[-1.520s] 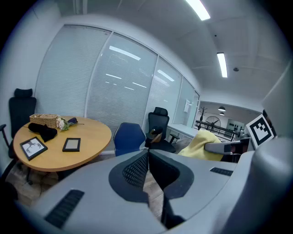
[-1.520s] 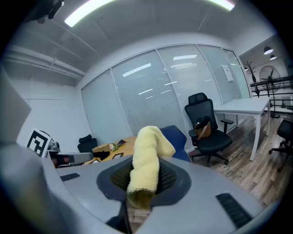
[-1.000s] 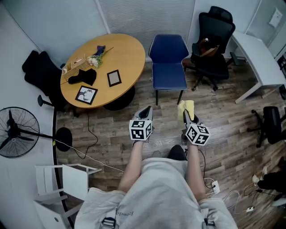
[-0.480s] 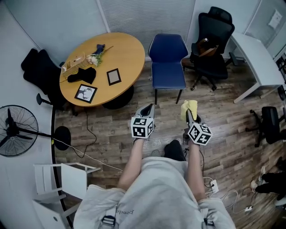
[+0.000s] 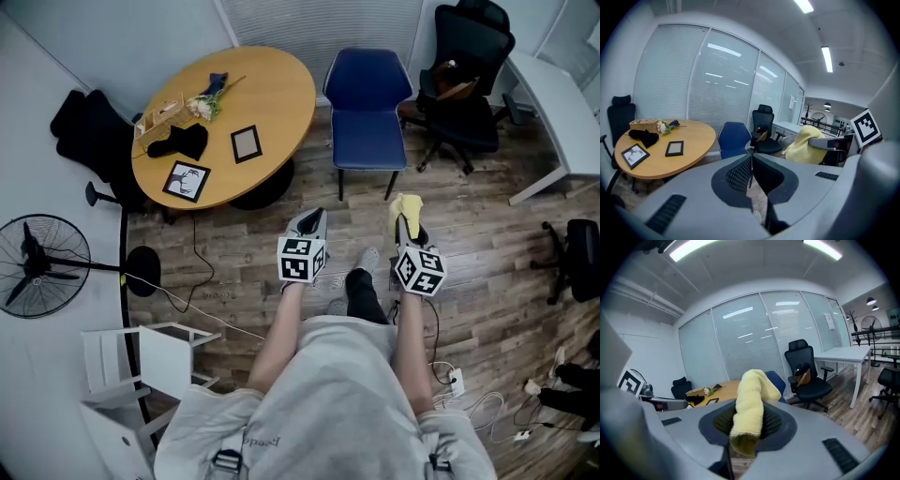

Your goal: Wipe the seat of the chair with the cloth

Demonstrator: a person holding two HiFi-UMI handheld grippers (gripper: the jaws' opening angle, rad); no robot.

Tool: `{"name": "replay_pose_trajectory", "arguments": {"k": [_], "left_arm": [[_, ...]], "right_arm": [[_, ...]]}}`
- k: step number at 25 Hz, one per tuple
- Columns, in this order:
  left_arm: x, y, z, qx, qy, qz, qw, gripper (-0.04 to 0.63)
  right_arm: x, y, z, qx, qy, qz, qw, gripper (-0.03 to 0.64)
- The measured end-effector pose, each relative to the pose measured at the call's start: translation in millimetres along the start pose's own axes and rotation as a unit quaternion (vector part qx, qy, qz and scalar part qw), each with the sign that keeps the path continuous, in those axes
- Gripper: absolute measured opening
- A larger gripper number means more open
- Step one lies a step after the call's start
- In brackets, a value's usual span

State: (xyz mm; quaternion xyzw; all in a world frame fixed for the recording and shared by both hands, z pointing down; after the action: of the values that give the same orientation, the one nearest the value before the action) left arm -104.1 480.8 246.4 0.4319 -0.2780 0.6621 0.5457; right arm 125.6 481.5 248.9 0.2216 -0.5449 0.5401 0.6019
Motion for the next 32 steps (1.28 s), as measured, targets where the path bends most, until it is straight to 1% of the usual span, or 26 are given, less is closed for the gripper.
{"name": "replay_pose_trajectory", "arguments": {"k": [2, 3, 7, 8, 11, 15, 18, 20, 22, 27, 29, 32], "left_arm": [[-3, 5, 9, -0.001, 0.005, -0.003, 1.0000, 0.028], [-5, 7, 14, -0.001, 0.008, -0.004, 1.0000, 0.028], [-10, 4, 45, 0.005, 0.024, -0.003, 0.9997, 0.028], [-12, 2, 54, 0.008, 0.028, 0.001, 0.9996, 0.028], [-26, 0, 85, 0.015, 0.031, 0.014, 0.9993, 0.028], [-62, -1, 124, 0.019, 0.017, 0.025, 0.9994, 0.028], [-81, -2, 147, 0.018, 0.015, 0.030, 0.9993, 0.028], [-89, 0, 162, 0.015, 0.019, 0.030, 0.9993, 0.028], [-97, -1, 178, 0.013, 0.023, 0.031, 0.9992, 0.028], [-120, -11, 216, 0.015, 0.023, 0.046, 0.9985, 0.028], [-129, -13, 232, 0.015, 0.023, 0.053, 0.9982, 0.028], [-138, -17, 252, 0.012, 0.026, 0.056, 0.9980, 0.028]], "right_arm": [[0, -1, 11, -0.004, 0.005, 0.009, 1.000, 0.092], [0, -4, 17, -0.002, 0.009, 0.005, 1.000, 0.092], [-16, -26, 36, 0.025, 0.020, -0.054, 0.998, 0.095], [-22, -33, 42, 0.029, 0.019, -0.061, 0.998, 0.095], [-40, -54, 62, 0.036, 0.010, -0.056, 0.998, 0.095], [-64, -79, 88, 0.035, -0.008, -0.040, 0.999, 0.095], [-80, -96, 105, 0.035, -0.011, -0.036, 0.999, 0.095], [-88, -105, 117, 0.033, -0.009, -0.043, 0.998, 0.095], [-93, -116, 128, 0.034, -0.003, -0.061, 0.998, 0.096], [-98, -143, 157, 0.031, 0.032, -0.105, 0.993, 0.095], [-102, -154, 170, 0.027, 0.039, -0.108, 0.993, 0.095], [-108, -173, 182, 0.026, 0.040, -0.098, 0.994, 0.096]]}}
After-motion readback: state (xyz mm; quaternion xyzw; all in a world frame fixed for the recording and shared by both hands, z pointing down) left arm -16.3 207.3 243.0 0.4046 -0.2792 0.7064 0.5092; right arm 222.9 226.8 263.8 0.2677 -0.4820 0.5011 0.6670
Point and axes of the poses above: the fingertips, and each gripper's own axes: z forward along the fingers, y to its left, x out of its underside, the point moved 3 cm from there along -z, backward along the fingers, and after that the axes turned 7 degrees about -x, right-handed, at the moved point
